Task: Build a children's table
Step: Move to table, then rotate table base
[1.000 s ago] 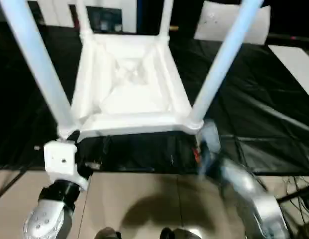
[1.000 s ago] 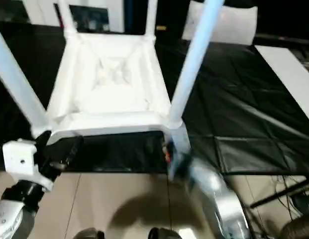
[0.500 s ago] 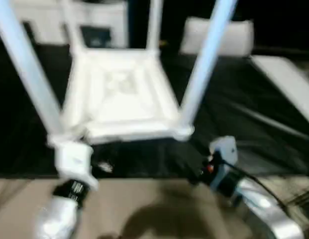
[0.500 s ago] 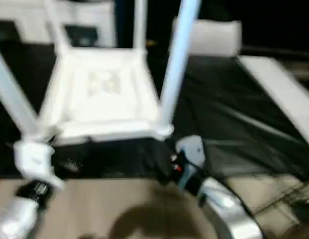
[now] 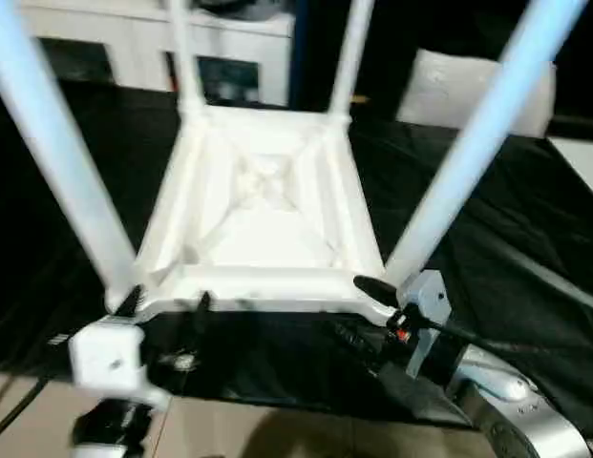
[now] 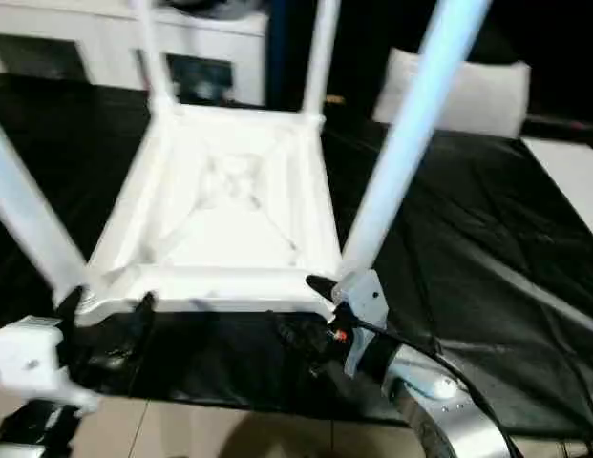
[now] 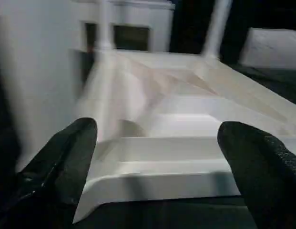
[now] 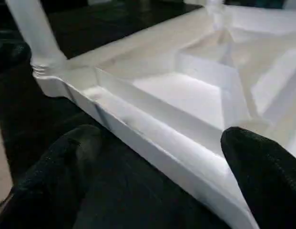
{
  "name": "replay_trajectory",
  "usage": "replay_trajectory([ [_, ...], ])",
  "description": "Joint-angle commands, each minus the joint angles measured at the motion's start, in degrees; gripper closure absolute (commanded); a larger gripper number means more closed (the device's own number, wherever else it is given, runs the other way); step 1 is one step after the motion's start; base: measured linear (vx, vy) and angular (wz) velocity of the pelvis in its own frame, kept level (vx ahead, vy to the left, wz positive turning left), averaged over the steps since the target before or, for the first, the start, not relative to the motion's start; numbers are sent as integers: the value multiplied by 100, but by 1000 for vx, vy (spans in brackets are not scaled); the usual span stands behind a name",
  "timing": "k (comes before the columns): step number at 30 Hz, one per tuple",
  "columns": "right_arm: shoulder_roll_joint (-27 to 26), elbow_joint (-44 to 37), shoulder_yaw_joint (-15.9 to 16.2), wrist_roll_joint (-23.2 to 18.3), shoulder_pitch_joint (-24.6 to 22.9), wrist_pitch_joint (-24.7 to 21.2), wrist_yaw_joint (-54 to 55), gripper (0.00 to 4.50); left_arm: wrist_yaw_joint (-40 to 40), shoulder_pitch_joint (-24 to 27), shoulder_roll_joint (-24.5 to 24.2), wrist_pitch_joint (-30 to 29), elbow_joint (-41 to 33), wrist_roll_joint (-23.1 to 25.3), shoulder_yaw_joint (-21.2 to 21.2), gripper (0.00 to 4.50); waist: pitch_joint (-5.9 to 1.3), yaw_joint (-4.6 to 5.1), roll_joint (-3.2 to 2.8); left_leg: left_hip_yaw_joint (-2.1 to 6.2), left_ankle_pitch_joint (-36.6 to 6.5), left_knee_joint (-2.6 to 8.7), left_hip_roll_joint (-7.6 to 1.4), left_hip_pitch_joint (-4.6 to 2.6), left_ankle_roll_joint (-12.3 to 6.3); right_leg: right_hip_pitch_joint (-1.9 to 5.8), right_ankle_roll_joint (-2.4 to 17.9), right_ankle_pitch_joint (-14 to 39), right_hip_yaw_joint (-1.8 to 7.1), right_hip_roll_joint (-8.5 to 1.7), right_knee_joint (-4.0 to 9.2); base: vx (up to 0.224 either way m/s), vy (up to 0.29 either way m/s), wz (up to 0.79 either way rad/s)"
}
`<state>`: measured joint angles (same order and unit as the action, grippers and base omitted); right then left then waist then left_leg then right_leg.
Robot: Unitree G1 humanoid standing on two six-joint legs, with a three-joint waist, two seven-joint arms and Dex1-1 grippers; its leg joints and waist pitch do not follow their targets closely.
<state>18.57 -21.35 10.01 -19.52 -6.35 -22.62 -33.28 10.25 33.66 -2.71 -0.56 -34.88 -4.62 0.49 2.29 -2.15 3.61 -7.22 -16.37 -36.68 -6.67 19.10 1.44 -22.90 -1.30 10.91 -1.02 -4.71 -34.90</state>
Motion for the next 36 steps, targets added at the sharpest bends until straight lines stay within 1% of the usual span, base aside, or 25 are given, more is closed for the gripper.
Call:
replay_trajectory([
  [1, 11, 26, -76, -27, 54, 79, -7, 0, -60, 174, 73, 321, -115, -47, -1, 9, -56, 49, -54, 132, -1225, 614, -573, 108, -395, 257, 1161, 1390, 254, -346, 469, 0, 0, 0],
  [3, -21, 92, -99, 29, 105, 126, 43, 0, -57, 184, 87, 412, -90, -76, 42, 9, -39, 53, -58, 137, -1537, 633, -580, 94, -245, 229, 1003, 1865, 253, -330, 498, 0, 0, 0],
  [4, -36, 131, -109, 70, 141, 147, 74, 0, -48, 179, 86, 446, -70, -90, 68, 9, -36, 76, -59, 126, -1777, 636, -560, 74, -64, 173, 803, 2295, 252, -293, 534, 0, 0, 0],
  [6, -80, 246, -152, 153, 237, 200, 168, 0, -41, 149, 112, 526, 16, -86, 149, 9, -17, 108, -48, 144, -1951, 657, -550, 114, 56, 170, 611, 2637, 241, -286, 551, 0, 0, 0],
  [7, -157, 420, -248, 279, 380, 322, 369, 0, -131, 64, 107, 542, 140, -81, 267, 9, -24, 130, -42, 146, -2013, 650, -535, 114, 129, 144, 502, 2827, 232, -277, 567, 0, 0, 0],
  [9, -229, 636, -395, 427, 565, 388, 675, 0, -222, -81, 73, 503, 239, -87, 406, 9, -33, 172, -23, 154, -2047, 639, -498, 118, 176, 126, 381, 3002, 215, -253, 580, 0, 0, 0],
  [10, -273, 859, -609, 601, 734, 453, 1072, 0, -291, -237, 10, 463, 313, -62, 550, 9, -42, 194, -28, 155, -2013, 633, -490, 111, 192, 105, 355, 2971, 212, -246, 578, 0, 0, 0],
  [11, -278, 887, -638, 627, 754, 462, 1128, 0, -300, -257, 3, 460, 322, -65, 571, 9, -35, 207, -27, 152, -2030, 633, -482, 112, 192, 94, 345, 2999, 210, -237, 584, 0, 0, 0],
  [12, -304, 1074, -857, 732, 866, 498, 1466, 0, -310, -390, -77, 413, 392, -107, 686, 9, -44, 206, -16, 146, -2009, 627, -486, 103, 191, 94, 329, 2982, 206, -236, 583, 0, 0, 0],
  [13, -304, 1074, -857, 732, 866, 498, 1466, 0, -310, -390, -77, 413, 392, -107, 686, 9, -44, 206, -16, 146, -2009, 627, -486, 103, 191, 94, 329, 2982, 206, -236, 583, 0, 0, 0],
  [14, -304, 1243, -1055, 786, 935, 519, 1718, 0, -268, -522, -183, 371, 479, -159, 772, 9, -58, 212, -20, 132, -1962, 624, -477, 88, 189, 75, 351, 2798, 202, -211, 566, 0, 0, 0],
  [17, -243, 1336, -1128, 778, 935, 516, 1686, 0, -123, -752, -344, 242, 614, -320, 866, 9, -83, 186, -54, 107, -1686, 633, -486, 99, 138, 106, 514, 2029, 214, -195, 496, 0, 0, 0],
  [19, -248, 1276, -1019, 753, 887, 508, 1514, 0, 128, -911, -484, 68, 527, -526, 801, 9, -128, 195, -43, 111, -1244, 626, -509, 169, 32, 195, 719, 1300, 214, -224, 419, 0, 0, 0],
  [20, -278, 1213, -908, 715, 839, 474, 1416, 0, 372, -1012, -657, -55, 493, -577, 686, 9, -137, 189, -46, 102, -1130, 618, -509, 165, 14, 200, 770, 1155, 221, -236, 401, 0, 0, 0],
  [21, -293, 1178, -826, 705, 804, 445, 1364, 0, 522, -1061, -759, -77, 509, -605, 625, 9, -149, 176, -70, 99, -1017, 611, -504, 146, -8, 190, 826, 1018, 218, -231, 384, 0, 0, 0],
  [22, -300, 1157, -773, 702, 783, 425, 1334, 0, 610, -1088, -820, -73, 530, -614, 592, 9, -167, 187, -76, 89, -659, 593, -509, 163, -117, 216, 970, 572, 212, -223, 342, 0, 0, 0],
  [24, -285, 1125, -569, 711, 679, 247, 1268, 0, 813, -1199, -898, -78, 643, -852, 555, 9, -188, 186, -65, 69, -219, 558, -520, 166, -192, 247, 1154, 103, 209, -228, 293, 0, 0, 0],
  [25, -285, 1125, -569, 711, 679, 247, 1268, 0, 813, -1199, -898, -78, 643, -852, 555, 9, -177, 186, -82, 61, -132, 560, -527, 170, -206, 263, 1249, -2, 208, -234, 286, 0, 0, 0],
  [27, -250, 1131, -467, 735, 611, 100, 1249, 0, 1003, -1333, -996, -98, 759, -1044, 553, 9, -164, 191, -82, 45, -238, 570, -536, 168, -196, 269, 1292, 96, 215, -236, 302, 0, 0, 0],
  [28, -222, 1170, -409, 789, 570, 17, 1252, 0, 1173, -1487, -1099, -145, 870, -1179, 560, 9, -146, 181, -77, 33, -542, 593, -526, 148, -121, 256, 1240, 531, 221, -223, 329, 0, 0, 0],
  [29, -221, 1216, -385, 843, 550, -35, 1278, 0, 1315, -1673, -1197, -243, 1006, -1302, 582, 9, -131, 180, -85, 30, -694, 602, -524, 142, -81, 241, 1202, 753, 225, -220, 345, 0, 0, 0],
  [31, -261, 1292, -396, 887, 575, -120, 1338, 0, 1462, -1972, -1306, -370, 1251, -1396, 608, 9, -107, 176, -88, 21, -1160, 623, -522, 112, 108, 195, 1022, 1485, 232, -214, 401, 0, 0, 0],
  [33, -283, 1434, -367, 942, 656, -194, 1387, 0, 1587, -2265, -1381, -472, 1531, -1397, 569, 9, -106, 182, -79, 29, -1248, 630, -525, 112, 191, 189, 938, 1684, 232, -217, 411, 0, 0, 0],
  [34, -307, 1535, -350, 981, 715, -221, 1431, 0, 1617, -2409, -1382, -480, 1664, -1403, 566, 9, -105, 197, -100, 33, -1296, 635, -517, 116, 275, 172, 886, 1789, 231, -210, 420, 0, 0, 0],
  [36, -344, 1753, -299, 1024, 859, -263, 1471, 0, 1632, -2706, -1369, -485, 1925, -1395, 561, 9, -123, 199, -86, 37, -1225, 632, -524, 131, 297, 195, 882, 1726, 234, -227, 411, 0, 0, 0],
])
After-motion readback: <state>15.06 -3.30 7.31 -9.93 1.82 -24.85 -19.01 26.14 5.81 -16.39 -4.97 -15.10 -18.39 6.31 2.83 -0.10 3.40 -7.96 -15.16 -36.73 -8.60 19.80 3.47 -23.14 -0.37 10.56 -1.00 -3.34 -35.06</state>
